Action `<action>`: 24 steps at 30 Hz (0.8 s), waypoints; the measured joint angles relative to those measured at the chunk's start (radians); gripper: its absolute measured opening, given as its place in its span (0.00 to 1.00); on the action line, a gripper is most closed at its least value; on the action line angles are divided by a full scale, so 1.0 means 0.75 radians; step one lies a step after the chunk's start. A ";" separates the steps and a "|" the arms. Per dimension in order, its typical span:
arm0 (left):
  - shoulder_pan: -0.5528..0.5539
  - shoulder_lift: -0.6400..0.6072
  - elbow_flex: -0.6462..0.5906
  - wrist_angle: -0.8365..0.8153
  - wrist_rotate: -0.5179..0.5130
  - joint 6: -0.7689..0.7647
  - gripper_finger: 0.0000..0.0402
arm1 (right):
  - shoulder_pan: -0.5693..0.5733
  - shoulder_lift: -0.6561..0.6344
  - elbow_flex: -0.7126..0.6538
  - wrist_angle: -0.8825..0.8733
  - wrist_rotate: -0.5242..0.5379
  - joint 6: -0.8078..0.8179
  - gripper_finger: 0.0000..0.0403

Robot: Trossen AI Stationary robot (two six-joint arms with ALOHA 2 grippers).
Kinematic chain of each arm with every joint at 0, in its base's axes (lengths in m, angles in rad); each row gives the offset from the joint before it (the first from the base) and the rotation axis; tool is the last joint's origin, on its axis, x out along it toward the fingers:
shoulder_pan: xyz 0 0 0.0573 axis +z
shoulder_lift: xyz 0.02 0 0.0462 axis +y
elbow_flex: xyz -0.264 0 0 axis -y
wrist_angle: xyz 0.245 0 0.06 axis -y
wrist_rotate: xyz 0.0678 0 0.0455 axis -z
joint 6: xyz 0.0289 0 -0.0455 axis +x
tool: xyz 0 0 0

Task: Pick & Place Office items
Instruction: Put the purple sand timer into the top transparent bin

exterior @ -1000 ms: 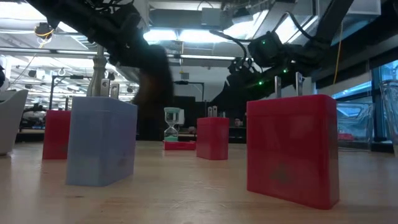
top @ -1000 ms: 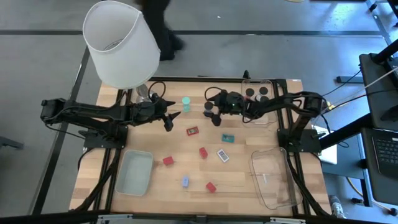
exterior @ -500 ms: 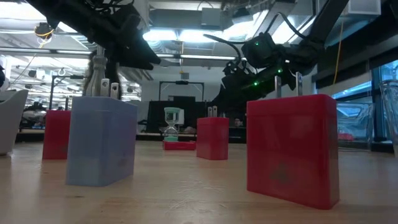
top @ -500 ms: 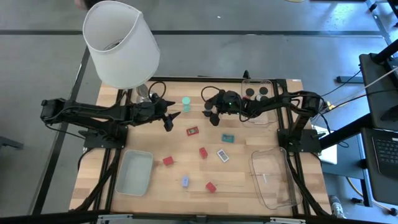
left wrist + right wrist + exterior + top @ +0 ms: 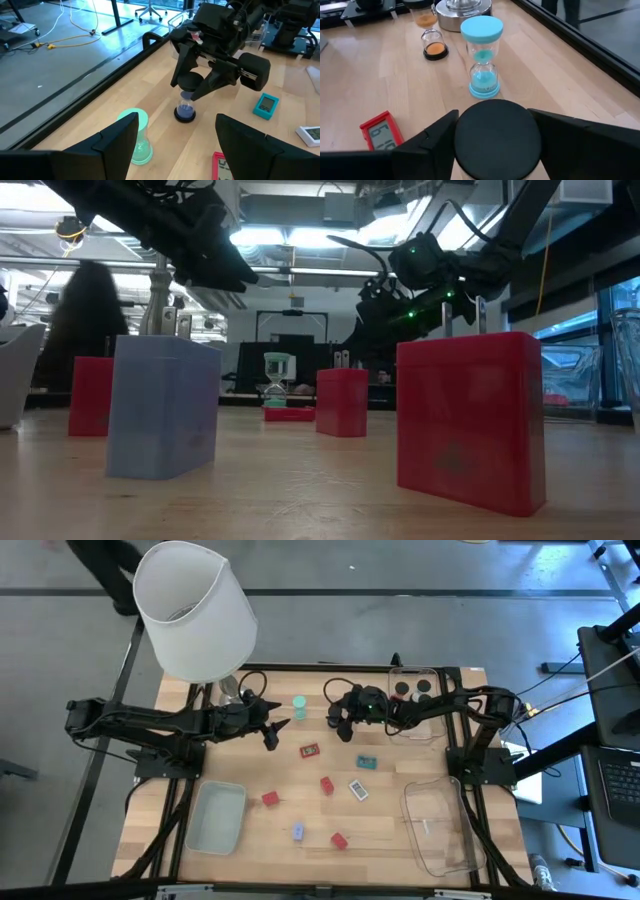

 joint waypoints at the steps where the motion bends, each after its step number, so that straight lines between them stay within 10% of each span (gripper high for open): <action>1: 0.000 0.000 0.000 0.000 0.000 0.000 0.65 | -0.002 0.000 0.000 0.000 0.000 0.011 0.53; 24: 0.002 0.001 0.000 -0.012 -0.006 0.035 0.65 | -0.150 -0.973 0.000 -1.023 0.364 0.024 0.55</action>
